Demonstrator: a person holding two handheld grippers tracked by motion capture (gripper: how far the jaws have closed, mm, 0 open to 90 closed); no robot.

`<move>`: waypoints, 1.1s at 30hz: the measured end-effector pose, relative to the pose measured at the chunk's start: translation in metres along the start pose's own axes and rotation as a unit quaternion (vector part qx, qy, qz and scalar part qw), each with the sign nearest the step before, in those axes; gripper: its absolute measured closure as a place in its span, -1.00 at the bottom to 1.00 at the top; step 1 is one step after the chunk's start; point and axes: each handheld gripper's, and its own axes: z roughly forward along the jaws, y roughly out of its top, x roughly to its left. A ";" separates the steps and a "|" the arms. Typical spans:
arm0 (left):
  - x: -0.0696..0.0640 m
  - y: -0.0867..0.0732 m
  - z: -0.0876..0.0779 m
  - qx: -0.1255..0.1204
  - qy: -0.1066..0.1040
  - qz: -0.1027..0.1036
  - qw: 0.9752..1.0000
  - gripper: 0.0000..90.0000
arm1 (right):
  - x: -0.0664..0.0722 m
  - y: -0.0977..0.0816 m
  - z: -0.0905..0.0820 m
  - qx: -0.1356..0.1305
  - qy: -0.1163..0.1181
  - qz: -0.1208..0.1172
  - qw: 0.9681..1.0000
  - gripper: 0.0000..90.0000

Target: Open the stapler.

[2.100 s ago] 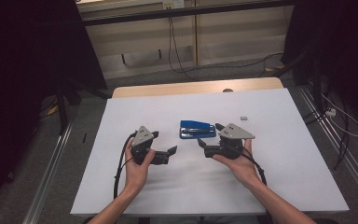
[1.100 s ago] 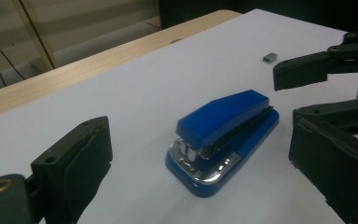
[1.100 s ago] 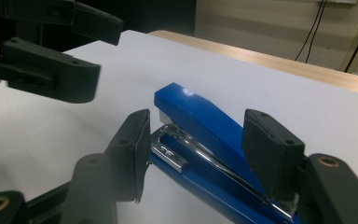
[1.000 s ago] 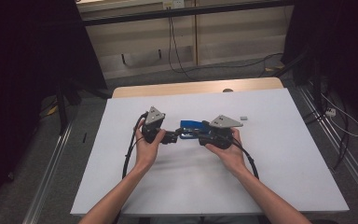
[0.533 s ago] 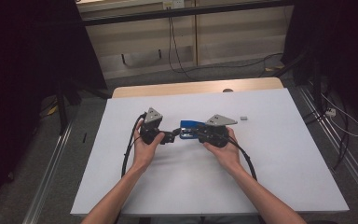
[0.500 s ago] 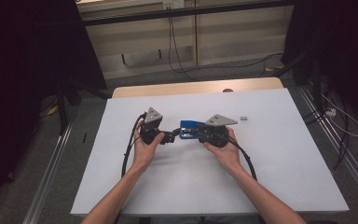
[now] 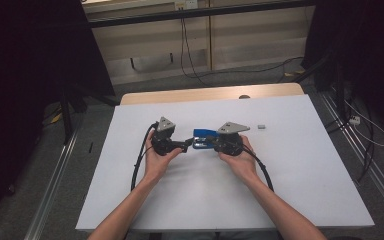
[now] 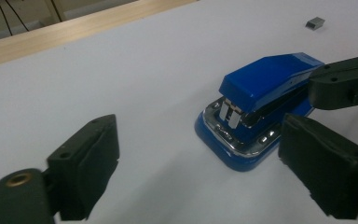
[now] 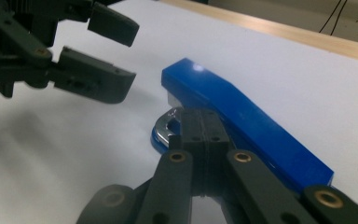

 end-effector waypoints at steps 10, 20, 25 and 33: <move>-0.006 -0.001 0.005 0.001 -0.018 0.002 1.000 -0.04 | -0.004 -0.003 0.006 0.029 -0.006 0.010 0.999 1.00; -0.009 -0.002 0.007 0.011 -0.022 0.004 1.000 0.73 | -0.004 -0.007 0.010 0.053 -0.010 0.002 0.999 1.00; -0.013 -0.002 0.011 0.020 -0.020 0.003 1.000 1.00 | -0.005 -0.007 0.013 0.060 -0.010 0.001 0.998 1.00; -0.011 0.003 0.019 0.034 -0.004 0.010 0.999 1.00 | -0.004 -0.007 0.015 0.071 -0.013 -0.002 0.997 1.00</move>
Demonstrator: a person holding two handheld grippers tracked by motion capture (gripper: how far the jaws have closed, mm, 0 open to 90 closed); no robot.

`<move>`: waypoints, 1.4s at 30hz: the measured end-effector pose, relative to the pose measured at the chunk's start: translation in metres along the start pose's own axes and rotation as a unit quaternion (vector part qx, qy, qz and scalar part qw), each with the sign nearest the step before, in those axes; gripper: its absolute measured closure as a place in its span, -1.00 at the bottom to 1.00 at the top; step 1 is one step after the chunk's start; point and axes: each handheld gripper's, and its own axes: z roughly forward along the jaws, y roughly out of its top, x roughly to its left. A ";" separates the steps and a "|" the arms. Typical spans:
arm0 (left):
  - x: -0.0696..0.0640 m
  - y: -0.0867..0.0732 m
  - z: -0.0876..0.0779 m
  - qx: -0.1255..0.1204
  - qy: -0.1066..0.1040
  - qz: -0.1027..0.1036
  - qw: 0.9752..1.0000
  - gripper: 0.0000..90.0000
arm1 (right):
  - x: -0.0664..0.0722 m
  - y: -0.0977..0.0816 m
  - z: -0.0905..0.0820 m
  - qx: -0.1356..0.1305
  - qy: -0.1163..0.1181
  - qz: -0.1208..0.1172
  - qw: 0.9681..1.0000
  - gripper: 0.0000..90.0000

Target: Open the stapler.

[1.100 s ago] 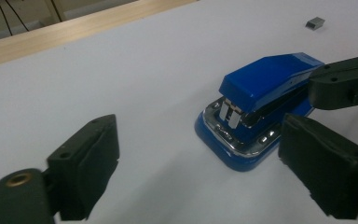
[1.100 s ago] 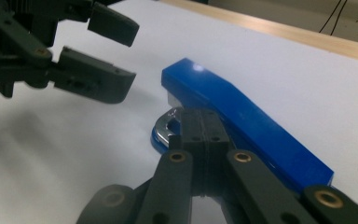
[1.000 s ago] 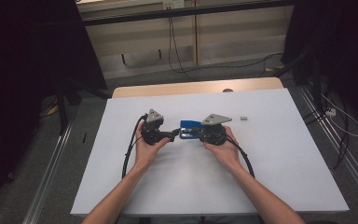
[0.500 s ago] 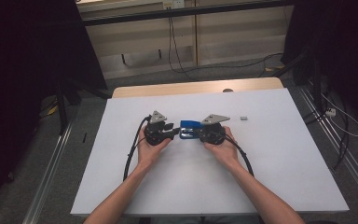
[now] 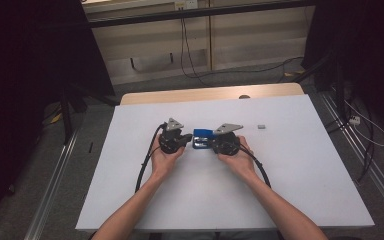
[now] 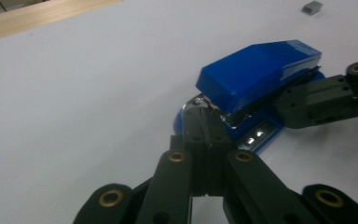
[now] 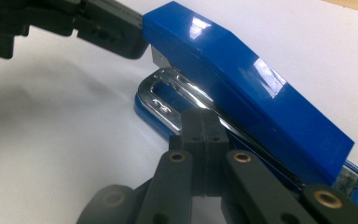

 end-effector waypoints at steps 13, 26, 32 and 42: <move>0.002 -0.003 0.007 -0.001 -0.008 0.003 1.000 1.00 | 0.000 0.000 0.001 0.001 -0.004 0.005 1.000 1.00; 0.001 -0.002 0.006 -0.017 -0.016 0.001 1.000 1.00 | 0.001 0.000 0.001 0.001 -0.008 -0.002 1.000 1.00; 0.001 -0.001 0.005 -0.022 -0.018 0.000 1.000 1.00 | 0.001 0.000 0.001 0.001 -0.005 0.001 1.000 1.00; 0.001 0.004 0.003 -0.030 -0.026 -0.008 0.999 1.00 | 0.000 0.000 0.001 0.001 -0.001 0.002 1.000 1.00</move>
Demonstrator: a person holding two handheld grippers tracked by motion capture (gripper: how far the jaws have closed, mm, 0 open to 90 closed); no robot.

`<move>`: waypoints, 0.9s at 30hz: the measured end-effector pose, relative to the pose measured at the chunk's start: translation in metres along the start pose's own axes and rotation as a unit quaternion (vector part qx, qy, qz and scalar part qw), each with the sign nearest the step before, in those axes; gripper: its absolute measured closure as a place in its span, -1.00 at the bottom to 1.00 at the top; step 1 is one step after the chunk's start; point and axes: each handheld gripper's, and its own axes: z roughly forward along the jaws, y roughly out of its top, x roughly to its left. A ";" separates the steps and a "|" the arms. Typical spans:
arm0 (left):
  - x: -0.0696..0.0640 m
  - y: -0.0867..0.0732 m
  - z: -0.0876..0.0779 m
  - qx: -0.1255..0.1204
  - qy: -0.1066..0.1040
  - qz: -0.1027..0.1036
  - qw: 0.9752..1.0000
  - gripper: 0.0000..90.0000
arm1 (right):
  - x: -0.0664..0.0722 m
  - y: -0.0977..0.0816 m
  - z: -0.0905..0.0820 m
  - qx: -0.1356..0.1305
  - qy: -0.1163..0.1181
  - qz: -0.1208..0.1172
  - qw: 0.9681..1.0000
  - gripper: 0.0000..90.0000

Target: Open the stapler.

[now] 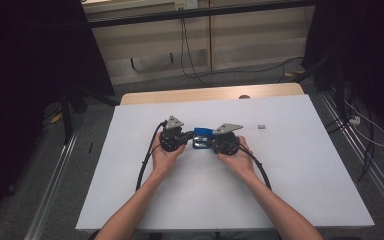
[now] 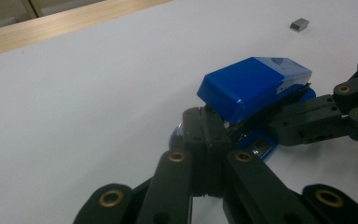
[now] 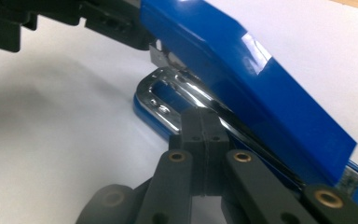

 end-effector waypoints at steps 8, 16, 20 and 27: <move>0.000 0.003 -0.002 -0.006 -0.004 0.000 1.000 1.00 | 0.001 0.000 0.000 0.003 0.004 -0.005 1.000 1.00; -0.002 0.007 -0.003 -0.009 -0.003 0.003 1.000 1.00 | 0.001 0.001 0.000 0.003 0.001 -0.011 1.000 1.00; -0.002 0.010 -0.004 -0.017 -0.007 -0.002 1.000 1.00 | 0.002 0.002 0.000 0.008 -0.001 -0.010 1.000 1.00; -0.001 0.015 -0.005 -0.021 -0.015 0.005 1.000 1.00 | -0.001 0.002 -0.001 0.009 -0.005 -0.001 1.000 1.00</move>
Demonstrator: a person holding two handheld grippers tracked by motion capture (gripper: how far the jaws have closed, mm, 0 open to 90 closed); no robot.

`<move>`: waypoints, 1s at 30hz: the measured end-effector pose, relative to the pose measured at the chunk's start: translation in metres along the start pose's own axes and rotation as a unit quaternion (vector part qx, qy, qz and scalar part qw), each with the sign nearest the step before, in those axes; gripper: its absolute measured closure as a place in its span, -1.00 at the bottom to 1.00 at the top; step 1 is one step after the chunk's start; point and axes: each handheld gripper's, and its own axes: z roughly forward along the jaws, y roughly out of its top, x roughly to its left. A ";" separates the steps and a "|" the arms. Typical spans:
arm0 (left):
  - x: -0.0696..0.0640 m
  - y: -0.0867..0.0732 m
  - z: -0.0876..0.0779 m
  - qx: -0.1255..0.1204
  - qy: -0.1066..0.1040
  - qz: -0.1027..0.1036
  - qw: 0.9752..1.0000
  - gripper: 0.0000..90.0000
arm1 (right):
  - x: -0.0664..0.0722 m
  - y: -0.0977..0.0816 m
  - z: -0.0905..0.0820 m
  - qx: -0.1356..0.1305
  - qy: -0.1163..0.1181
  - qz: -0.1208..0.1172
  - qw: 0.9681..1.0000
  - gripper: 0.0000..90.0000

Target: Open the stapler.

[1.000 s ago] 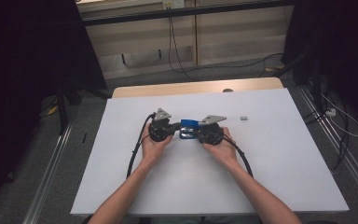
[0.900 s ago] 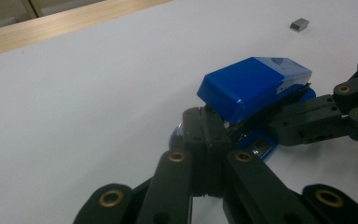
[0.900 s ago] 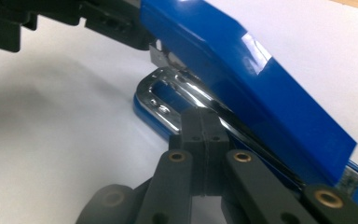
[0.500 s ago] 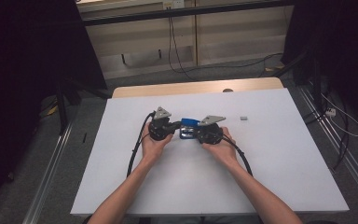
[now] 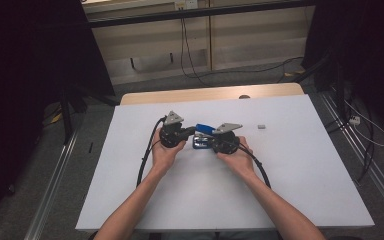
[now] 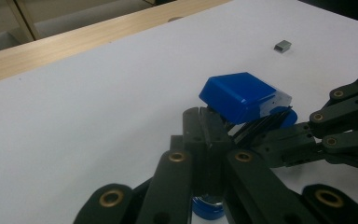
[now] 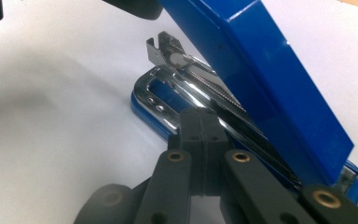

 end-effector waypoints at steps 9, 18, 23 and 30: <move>-0.004 0.007 -0.002 -0.013 -0.005 -0.007 1.000 1.00 | 0.001 0.000 0.000 0.000 -0.002 -0.007 1.000 1.00; -0.004 0.009 -0.001 -0.016 -0.004 -0.007 1.000 1.00 | 0.001 -0.001 0.000 -0.004 0.003 0.000 1.000 1.00; -0.003 0.008 -0.001 -0.017 -0.006 -0.009 1.000 1.00 | 0.006 0.000 0.001 -0.011 0.001 -0.009 1.000 1.00; -0.003 0.008 -0.001 -0.016 -0.006 -0.012 1.000 1.00 | 0.011 0.007 -0.005 -0.053 -0.022 -0.019 0.998 1.00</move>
